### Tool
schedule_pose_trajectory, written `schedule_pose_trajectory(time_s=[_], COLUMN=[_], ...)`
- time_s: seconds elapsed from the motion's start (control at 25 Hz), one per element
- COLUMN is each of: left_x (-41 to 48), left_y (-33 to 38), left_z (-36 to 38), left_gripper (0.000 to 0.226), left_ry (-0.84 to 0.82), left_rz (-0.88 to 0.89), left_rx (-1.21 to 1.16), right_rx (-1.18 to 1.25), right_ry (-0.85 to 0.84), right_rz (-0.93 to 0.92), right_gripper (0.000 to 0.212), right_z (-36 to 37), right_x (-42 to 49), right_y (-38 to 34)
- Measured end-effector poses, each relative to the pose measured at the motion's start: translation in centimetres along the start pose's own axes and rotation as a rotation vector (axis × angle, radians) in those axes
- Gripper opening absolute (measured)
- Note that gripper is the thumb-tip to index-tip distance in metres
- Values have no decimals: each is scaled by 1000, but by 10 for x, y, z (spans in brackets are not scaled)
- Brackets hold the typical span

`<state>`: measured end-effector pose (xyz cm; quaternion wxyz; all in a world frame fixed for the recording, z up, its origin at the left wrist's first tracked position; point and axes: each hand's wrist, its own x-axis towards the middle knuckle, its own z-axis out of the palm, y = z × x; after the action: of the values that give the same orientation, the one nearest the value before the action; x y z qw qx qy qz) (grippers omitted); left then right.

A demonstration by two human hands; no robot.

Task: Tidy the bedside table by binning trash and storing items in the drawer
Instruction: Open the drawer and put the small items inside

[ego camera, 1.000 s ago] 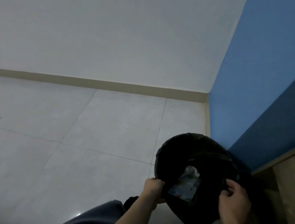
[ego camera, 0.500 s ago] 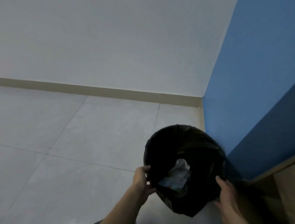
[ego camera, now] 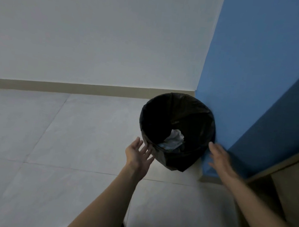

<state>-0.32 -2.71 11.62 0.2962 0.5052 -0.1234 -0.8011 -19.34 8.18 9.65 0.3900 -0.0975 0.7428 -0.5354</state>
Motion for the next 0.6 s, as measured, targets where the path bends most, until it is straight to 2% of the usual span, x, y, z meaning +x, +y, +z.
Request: schedule_pose_trajectory(time_s=[0.16, 0.28, 0.36, 0.48, 0.6], left_x=[-43, -93, -128, -185, -225], left_y=[-48, -100, -136, -193, -238], left_z=[12, 47, 75, 113, 130], left_gripper=[45, 43, 38, 23, 15], left_ry=[80, -41, -179, -361, -394], left_rz=[2, -71, -150, -243, -276], left_rx=[69, 227, 402, 691, 884], right_rx=[-384, -588, -733, -884, -1099], right_ry=[108, 244, 359, 502, 458], right_rz=[-380, -511, -462, -268, -337], right_gripper=[36, 39, 43, 44, 48], right_z=[-69, -141, -187, -236, -248], right_x=[-80, -161, -212, -280, -299], right_y=[-30, -45, -38, -9, 12])
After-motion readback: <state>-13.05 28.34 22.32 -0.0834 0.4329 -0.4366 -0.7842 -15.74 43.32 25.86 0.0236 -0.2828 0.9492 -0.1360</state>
